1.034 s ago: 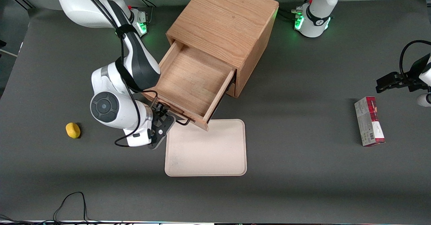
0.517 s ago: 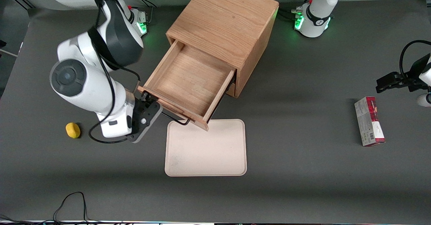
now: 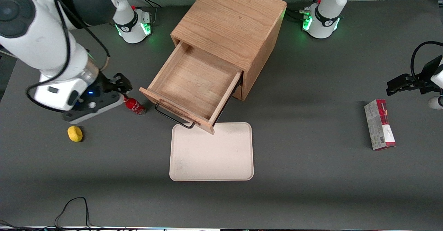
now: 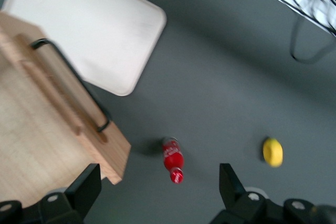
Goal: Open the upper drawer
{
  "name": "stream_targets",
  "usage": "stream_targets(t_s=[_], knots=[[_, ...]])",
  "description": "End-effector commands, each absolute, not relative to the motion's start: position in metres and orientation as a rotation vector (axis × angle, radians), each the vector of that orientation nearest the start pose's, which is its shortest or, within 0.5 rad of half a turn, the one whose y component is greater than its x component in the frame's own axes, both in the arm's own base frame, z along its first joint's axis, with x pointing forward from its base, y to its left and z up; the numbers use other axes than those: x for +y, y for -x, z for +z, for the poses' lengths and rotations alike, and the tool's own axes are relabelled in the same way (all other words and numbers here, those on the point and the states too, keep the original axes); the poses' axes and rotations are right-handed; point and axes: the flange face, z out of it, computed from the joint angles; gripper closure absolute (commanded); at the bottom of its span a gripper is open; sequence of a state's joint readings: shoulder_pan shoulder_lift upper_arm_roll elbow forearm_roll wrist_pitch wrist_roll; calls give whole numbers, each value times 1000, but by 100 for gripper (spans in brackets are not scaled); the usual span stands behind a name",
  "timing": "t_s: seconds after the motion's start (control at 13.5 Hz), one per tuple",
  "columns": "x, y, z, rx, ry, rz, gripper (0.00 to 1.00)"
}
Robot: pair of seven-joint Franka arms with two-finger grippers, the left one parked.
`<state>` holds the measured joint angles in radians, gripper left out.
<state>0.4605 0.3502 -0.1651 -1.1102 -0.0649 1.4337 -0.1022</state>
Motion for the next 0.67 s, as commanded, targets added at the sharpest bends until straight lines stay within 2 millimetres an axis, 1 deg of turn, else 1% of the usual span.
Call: stream_targets(t_s=[0.0,0.15,0.22,0.3,0.44,0.52,0.59], knots=[[151,-601,627,-447,3258,34,0],[122,-597,637,-368,3268,24,0],[99,-594,639,-308,3238,28,0],[71,-591,637,-230,3169,33,0],[28,-585,628,-125,3120,-27,0],[23,-581,629,-121,3114,-75,0],[15,-576,627,-105,3114,-86,0]])
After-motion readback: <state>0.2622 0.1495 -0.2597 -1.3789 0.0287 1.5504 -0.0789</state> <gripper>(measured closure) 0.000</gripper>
